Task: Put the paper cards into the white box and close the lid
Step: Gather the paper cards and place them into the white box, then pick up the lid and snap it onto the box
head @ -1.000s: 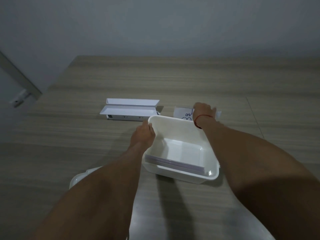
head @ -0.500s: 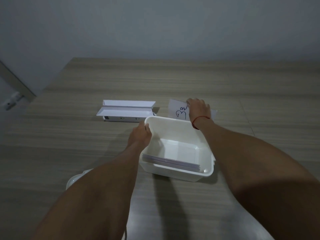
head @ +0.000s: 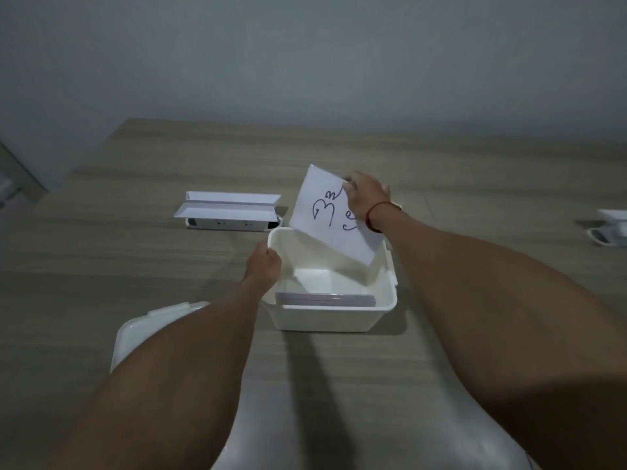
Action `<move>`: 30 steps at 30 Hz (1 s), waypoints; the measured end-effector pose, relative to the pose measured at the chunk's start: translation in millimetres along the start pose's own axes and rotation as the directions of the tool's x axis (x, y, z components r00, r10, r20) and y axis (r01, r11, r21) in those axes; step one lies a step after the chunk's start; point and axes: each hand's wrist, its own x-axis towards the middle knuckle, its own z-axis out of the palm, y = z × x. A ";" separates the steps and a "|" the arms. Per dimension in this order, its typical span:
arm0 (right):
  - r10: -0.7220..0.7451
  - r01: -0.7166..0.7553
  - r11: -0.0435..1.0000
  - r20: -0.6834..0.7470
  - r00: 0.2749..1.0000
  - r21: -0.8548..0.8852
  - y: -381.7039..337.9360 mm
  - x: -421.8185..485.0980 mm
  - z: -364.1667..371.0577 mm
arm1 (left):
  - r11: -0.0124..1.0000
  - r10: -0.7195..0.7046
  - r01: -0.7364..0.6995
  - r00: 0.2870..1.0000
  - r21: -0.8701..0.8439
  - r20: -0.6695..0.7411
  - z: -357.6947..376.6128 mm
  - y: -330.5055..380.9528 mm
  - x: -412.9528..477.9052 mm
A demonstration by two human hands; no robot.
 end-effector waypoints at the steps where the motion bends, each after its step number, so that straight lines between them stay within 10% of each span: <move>1: 0.015 -0.018 0.999 0.047 0.999 0.049 4.7 -8.9 6.3 | 1.000 -0.012 0.012 1.000 -0.010 -0.005 0.5 -1.9 -5.2; 7: -0.027 0.016 0.999 0.350 0.936 0.034 22.4 -60.8 30.8 | 0.995 -0.102 0.102 0.995 0.014 -0.023 3.6 -8.0 -14.6; 15: 0.062 0.026 0.994 0.733 0.677 -0.108 16.3 -83.8 31.2 | 0.985 -0.155 0.154 0.988 0.074 0.006 0.8 -4.4 -12.4; 21: -0.034 0.086 0.993 0.490 0.871 -0.085 -25.5 -70.9 16.1 | 0.978 -0.149 0.156 0.987 0.142 -0.058 -37.4 6.3 -21.8; 30: -0.239 0.222 0.971 0.477 0.846 0.093 -137.4 -99.5 59.4 | 0.943 -0.271 0.314 0.917 0.112 -0.294 -154.0 -54.9 -61.6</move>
